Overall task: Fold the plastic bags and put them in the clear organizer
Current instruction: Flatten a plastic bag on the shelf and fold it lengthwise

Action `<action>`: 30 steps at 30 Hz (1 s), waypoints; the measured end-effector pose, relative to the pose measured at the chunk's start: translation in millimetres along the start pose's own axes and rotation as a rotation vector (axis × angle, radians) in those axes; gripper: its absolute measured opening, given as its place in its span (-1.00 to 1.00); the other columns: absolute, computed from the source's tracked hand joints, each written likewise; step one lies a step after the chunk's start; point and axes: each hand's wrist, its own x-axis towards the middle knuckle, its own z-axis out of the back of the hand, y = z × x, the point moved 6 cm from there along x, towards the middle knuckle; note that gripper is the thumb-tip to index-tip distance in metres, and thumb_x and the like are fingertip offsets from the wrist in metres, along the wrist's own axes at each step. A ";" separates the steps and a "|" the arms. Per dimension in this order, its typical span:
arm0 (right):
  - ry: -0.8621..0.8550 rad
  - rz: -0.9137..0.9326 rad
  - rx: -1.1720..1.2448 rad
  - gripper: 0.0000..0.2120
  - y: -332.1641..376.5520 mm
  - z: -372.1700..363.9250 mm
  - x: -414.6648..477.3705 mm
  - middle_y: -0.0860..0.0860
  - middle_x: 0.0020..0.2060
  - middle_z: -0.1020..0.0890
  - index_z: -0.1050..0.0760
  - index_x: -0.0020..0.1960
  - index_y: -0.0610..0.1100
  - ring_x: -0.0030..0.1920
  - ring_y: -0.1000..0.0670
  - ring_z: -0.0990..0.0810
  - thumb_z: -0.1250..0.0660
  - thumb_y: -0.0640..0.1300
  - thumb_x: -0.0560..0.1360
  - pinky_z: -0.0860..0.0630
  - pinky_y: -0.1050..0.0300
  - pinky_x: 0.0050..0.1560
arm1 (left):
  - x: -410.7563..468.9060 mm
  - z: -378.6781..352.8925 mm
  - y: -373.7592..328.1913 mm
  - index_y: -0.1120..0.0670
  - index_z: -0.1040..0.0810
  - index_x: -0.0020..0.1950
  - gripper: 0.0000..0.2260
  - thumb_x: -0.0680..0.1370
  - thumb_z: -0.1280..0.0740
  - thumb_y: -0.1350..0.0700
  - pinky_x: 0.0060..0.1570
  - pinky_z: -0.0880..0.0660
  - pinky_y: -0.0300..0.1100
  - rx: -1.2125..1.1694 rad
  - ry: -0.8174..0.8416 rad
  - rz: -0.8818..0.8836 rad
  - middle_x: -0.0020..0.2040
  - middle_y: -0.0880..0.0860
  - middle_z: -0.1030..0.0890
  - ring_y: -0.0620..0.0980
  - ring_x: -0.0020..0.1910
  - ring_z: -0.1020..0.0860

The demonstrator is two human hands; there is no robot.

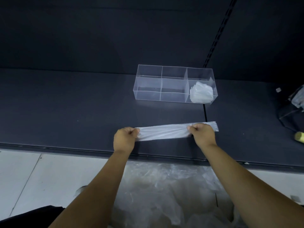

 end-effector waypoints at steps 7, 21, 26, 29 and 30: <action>-0.133 -0.028 -0.200 -0.77 10.1 -7.0 0.8 -0.03 -0.37 -0.52 -0.56 -0.22 -0.11 -0.29 -0.09 -0.48 -0.30 -0.04 0.56 -0.25 0.18 -0.37 | -17.9 -3.3 -17.0 0.13 -0.58 0.07 -0.83 0.57 -0.32 0.07 -0.13 -0.43 -0.04 0.237 -0.285 -0.056 -0.03 0.13 -0.60 0.17 -0.02 -0.52; -0.344 0.254 -0.226 -0.83 36.7 -8.8 -30.7 -0.07 0.09 -0.51 -0.52 0.10 -0.15 0.02 -0.09 -0.55 -0.33 -0.14 0.53 -0.48 0.07 -0.07 | -75.6 -101.7 -13.6 0.05 0.33 0.52 -0.31 0.49 0.37 -0.31 0.43 0.38 0.16 0.902 0.169 -0.506 0.54 0.04 0.31 0.07 0.52 0.31; 0.235 0.467 -0.040 -0.66 46.1 -70.2 -66.1 0.03 0.35 -0.46 -0.39 0.39 -0.08 0.38 0.07 -0.37 -0.11 -0.09 0.65 -0.22 0.20 0.43 | -73.8 -103.2 -11.4 0.05 0.54 0.41 -0.37 0.47 0.41 -0.24 0.36 0.40 0.27 0.970 0.201 -0.478 0.51 0.03 0.42 0.10 0.44 0.46; 0.236 0.549 -0.474 -0.49 16.2 -64.0 -51.5 0.08 0.56 0.01 0.00 0.57 -0.06 0.53 0.14 0.17 0.05 0.06 0.66 0.26 0.14 0.51 | -72.8 -102.0 -11.4 0.02 0.44 0.47 -0.33 0.47 0.41 -0.30 0.36 0.40 0.28 0.931 0.189 -0.467 0.50 0.01 0.40 0.08 0.48 0.41; 0.218 0.567 -0.598 -0.44 5.1 -55.5 -43.8 0.10 0.55 0.12 0.10 0.57 -0.05 0.51 0.15 0.26 0.08 0.12 0.65 0.32 0.12 0.50 | -73.0 -101.6 -11.9 0.02 0.41 0.48 -0.31 0.45 0.43 -0.33 0.36 0.40 0.27 0.921 0.184 -0.471 0.51 0.00 0.38 0.08 0.50 0.37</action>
